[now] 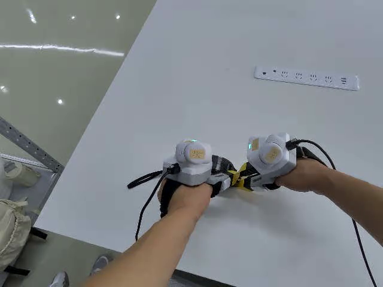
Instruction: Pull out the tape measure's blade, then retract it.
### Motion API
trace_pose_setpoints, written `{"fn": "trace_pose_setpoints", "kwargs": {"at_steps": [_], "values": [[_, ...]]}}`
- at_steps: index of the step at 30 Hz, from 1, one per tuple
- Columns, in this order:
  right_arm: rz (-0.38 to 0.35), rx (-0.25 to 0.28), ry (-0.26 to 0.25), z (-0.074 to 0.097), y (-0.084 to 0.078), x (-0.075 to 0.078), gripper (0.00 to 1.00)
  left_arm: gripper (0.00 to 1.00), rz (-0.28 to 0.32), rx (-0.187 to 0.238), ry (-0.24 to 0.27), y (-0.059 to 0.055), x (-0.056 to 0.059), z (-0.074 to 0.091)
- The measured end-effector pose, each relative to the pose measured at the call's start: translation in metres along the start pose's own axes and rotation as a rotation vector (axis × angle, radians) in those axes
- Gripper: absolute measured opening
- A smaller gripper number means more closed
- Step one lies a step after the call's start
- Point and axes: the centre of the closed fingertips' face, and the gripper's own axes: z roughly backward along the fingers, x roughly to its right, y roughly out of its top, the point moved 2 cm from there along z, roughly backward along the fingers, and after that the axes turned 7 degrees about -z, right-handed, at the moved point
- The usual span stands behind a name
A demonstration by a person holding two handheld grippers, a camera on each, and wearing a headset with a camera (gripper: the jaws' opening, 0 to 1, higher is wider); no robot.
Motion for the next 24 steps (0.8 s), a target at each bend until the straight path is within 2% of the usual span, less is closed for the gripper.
{"fn": "trace_pose_setpoints", "kwargs": {"at_steps": [11,18,24], "values": [[-0.02,0.004,-0.022,0.0,0.0,-0.001,0.14,0.59,0.012,0.01,-0.006,0.0,-0.001,0.0],[-0.066,0.015,-0.071,0.003,-0.002,0.005,0.2,0.59,0.013,0.015,-0.017,-0.003,-0.001,0.003],[-0.11,0.036,-0.088,0.011,-0.006,0.007,0.21,0.66,0.01,0.03,-0.025,-0.004,0.0,0.008]]}}
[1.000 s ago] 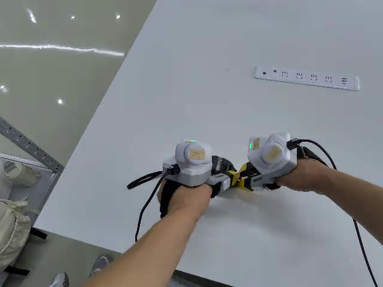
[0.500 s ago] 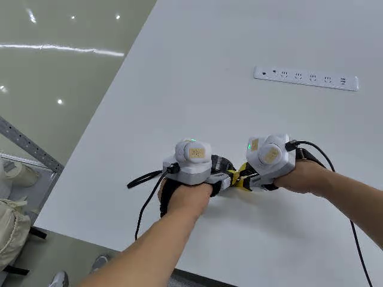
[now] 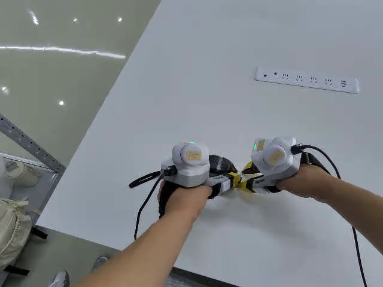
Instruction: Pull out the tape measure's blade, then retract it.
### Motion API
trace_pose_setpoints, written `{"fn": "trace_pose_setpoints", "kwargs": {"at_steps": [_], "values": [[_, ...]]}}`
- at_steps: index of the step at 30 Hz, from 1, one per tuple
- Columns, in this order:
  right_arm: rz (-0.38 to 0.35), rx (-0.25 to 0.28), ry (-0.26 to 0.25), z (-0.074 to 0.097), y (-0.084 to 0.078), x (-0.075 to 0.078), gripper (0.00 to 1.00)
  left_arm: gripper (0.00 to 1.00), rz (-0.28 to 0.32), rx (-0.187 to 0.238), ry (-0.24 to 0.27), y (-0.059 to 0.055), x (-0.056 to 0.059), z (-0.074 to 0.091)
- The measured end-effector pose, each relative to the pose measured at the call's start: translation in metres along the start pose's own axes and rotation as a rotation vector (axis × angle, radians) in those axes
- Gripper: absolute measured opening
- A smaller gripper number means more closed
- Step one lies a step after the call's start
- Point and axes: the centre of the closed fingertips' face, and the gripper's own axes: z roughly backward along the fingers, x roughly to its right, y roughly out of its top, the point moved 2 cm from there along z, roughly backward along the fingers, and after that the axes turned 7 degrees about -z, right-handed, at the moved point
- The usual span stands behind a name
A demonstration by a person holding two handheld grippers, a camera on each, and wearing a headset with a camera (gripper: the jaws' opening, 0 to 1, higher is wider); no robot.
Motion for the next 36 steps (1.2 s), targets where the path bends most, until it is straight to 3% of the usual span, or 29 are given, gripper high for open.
{"fn": "trace_pose_setpoints", "kwargs": {"at_steps": [9,15,28,36], "values": [[-0.084,0.072,-0.022,0.015,0.005,-0.004,0.23,0.71,-0.024,-0.002,-0.018,-0.001,0.0,0.013],[-0.123,0.101,-0.046,0.025,0.004,-0.01,0.26,0.74,-0.07,0.03,-0.035,0.0,-0.002,0.022],[-0.2,0.193,-0.119,0.065,0.01,-0.03,0.34,0.8,-0.121,0.047,-0.063,-0.003,0.0,0.048],[-0.231,0.227,-0.152,0.091,0.006,-0.049,0.42,0.85,-0.163,0.063,-0.073,-0.007,0.001,0.076]]}}
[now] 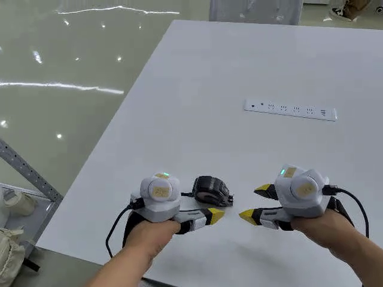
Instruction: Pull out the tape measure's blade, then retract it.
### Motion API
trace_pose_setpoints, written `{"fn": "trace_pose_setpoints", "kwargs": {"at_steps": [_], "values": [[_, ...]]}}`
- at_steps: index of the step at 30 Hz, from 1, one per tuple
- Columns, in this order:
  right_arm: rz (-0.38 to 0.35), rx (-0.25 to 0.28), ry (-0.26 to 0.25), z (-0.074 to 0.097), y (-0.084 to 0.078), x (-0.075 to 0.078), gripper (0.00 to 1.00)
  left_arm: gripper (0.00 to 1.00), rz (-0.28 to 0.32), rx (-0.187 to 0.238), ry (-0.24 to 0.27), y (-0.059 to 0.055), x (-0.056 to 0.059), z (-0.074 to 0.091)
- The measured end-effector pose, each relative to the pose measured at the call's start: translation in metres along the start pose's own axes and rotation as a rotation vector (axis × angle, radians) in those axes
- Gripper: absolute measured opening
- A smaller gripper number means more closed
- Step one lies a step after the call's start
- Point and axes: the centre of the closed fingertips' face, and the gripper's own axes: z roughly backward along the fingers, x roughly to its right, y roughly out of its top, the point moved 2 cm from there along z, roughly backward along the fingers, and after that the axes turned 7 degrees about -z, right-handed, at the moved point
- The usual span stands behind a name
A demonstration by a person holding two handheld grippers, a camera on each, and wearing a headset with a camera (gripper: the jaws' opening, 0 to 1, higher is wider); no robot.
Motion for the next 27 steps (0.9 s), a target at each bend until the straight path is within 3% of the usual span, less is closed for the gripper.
{"fn": "trace_pose_setpoints", "kwargs": {"at_steps": [12,27], "values": [[-0.038,0.03,-0.047,0.04,-0.01,-0.011,0.55,0.92,-0.04,0.009,-0.003,-0.007,0.003,0.038],[-0.091,0.05,-0.077,0.081,-0.018,-0.03,0.78,1.0,-0.089,0.026,-0.011,-0.008,0.008,0.068]]}}
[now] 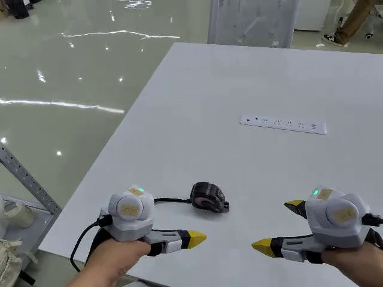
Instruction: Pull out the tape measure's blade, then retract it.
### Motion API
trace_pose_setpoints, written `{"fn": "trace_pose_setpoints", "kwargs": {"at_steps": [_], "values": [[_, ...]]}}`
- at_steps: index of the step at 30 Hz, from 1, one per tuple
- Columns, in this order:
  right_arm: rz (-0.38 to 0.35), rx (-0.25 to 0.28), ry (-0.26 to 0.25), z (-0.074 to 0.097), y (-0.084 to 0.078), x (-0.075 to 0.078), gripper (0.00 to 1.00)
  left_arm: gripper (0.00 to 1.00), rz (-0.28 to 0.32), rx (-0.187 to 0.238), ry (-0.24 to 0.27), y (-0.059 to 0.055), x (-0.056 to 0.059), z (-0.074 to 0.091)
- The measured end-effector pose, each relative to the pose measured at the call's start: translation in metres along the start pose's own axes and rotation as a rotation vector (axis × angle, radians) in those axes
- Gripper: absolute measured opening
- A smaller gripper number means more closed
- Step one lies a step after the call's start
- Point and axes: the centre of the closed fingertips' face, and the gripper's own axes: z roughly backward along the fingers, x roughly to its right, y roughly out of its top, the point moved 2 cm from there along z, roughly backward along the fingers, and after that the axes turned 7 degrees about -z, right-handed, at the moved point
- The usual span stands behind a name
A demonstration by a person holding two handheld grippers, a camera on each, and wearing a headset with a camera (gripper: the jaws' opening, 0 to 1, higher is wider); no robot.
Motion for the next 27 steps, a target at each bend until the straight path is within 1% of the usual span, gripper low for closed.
{"fn": "trace_pose_setpoints", "kwargs": {"at_steps": [1,3,5,10,13,19,21,23,27], "values": [[-0.003,0.005,-0.009,0.004,0.0,0.0,0.81,1.0,-0.007,-0.002,0.0,-0.001,0.0,0.002],[-0.009,0.013,-0.023,0.012,-0.001,0.0,0.84,1.0,-0.014,0.003,0.003,-0.001,0.0,0.006],[-0.012,0.015,-0.027,0.018,-0.002,-0.001,0.85,1.0,-0.017,0.004,0.003,-0.001,-0.001,0.008],[-0.028,0.026,-0.054,0.037,-0.004,-0.001,0.89,1.0,-0.034,0.007,0.002,0.001,-0.003,0.016],[-0.041,0.027,-0.068,0.047,-0.007,-0.002,0.92,1.0,-0.054,0.007,-0.01,0.003,-0.002,0.019],[-0.053,0.029,-0.082,0.063,-0.009,-0.006,0.98,1.0,-0.062,0.022,-0.011,0.011,-0.004,0.026],[-0.06,0.027,-0.088,0.067,-0.011,-0.007,0.99,1.0,-0.06,0.028,-0.013,0.013,-0.002,0.029],[-0.066,0.028,-0.089,0.072,-0.012,-0.008,1.0,1.0,-0.07,0.028,-0.008,0.013,-0.003,0.032],[-0.075,0.027,-0.094,0.08,-0.014,-0.011,1.0,1.0,-0.071,0.026,-0.014,0.011,-0.002,0.04]]}}
